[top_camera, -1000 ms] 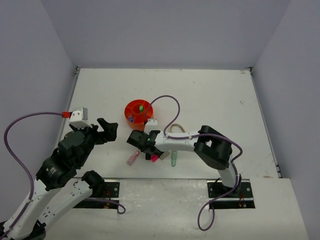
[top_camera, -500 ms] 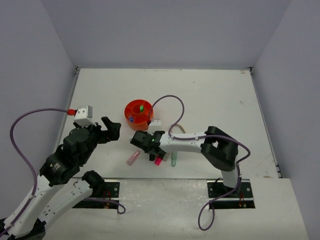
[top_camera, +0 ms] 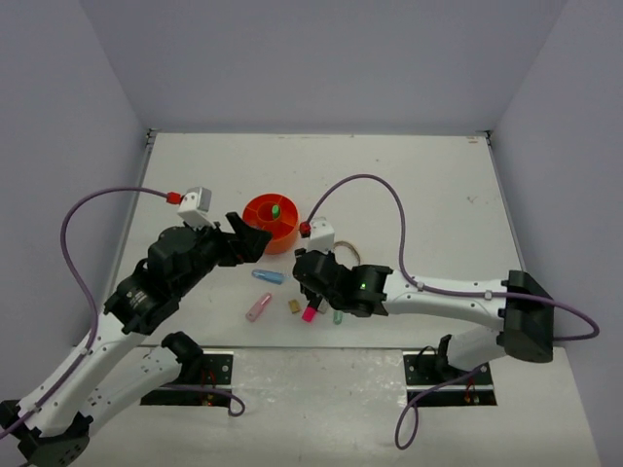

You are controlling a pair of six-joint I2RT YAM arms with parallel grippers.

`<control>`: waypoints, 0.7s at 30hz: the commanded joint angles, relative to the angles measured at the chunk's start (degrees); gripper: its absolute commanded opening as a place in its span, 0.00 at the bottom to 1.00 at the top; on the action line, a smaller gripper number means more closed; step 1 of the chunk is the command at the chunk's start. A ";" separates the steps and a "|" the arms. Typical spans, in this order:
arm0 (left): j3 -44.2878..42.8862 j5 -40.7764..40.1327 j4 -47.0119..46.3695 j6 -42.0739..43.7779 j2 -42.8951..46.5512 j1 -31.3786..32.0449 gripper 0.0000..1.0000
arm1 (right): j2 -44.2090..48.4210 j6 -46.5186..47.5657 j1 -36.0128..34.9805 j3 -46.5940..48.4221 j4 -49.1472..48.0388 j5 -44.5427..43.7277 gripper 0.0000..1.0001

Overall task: Sort the stationery into containers
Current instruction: Pick up the pen from the center of the board, then place the pen in the storage box.

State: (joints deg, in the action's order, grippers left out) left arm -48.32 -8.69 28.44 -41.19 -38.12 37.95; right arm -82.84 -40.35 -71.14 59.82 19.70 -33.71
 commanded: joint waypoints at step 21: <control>6.84 21.26 -33.18 -14.26 -15.06 8.29 0.07 | 15.19 8.45 -3.30 -2.16 -9.16 -4.18 0.00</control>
State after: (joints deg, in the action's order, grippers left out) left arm -40.60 8.01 0.62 -53.30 -52.25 44.29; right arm -68.51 -31.05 -74.26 56.75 13.35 -35.32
